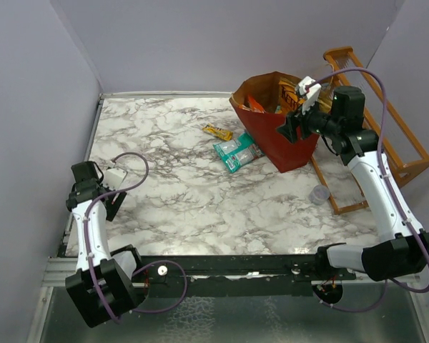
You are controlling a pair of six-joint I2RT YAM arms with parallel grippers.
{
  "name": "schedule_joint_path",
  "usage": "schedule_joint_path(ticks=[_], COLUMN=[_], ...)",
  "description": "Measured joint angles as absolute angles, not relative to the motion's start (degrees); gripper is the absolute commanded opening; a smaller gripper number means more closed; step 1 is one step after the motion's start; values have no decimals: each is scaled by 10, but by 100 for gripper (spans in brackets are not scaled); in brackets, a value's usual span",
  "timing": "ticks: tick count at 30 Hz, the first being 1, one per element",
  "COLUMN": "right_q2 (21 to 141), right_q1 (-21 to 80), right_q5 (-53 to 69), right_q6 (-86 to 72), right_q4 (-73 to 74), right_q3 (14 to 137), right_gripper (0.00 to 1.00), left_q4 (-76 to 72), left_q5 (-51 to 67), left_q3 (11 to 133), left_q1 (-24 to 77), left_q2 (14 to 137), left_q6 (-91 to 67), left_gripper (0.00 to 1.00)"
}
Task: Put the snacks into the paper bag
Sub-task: Pick up the snack from the center of the board.
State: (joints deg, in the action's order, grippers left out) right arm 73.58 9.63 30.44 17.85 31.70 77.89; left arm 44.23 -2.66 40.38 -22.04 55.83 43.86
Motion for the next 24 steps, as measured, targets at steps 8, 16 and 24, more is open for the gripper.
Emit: schedule_joint_path(ticks=[8, 16, 24], right_q2=[732, 729, 724], right_q1=[96, 96, 96], right_q5=[305, 305, 305], right_q6=[178, 178, 178], right_q4=[315, 312, 312], right_q3=[776, 758, 758], right_gripper=[65, 66, 66], left_q4=[444, 426, 406], left_q5=[-29, -27, -14], left_q3=[379, 370, 370], left_q1=[-283, -304, -307], left_q2=[574, 633, 687], left_q6=[504, 525, 524], left_gripper=[64, 52, 23])
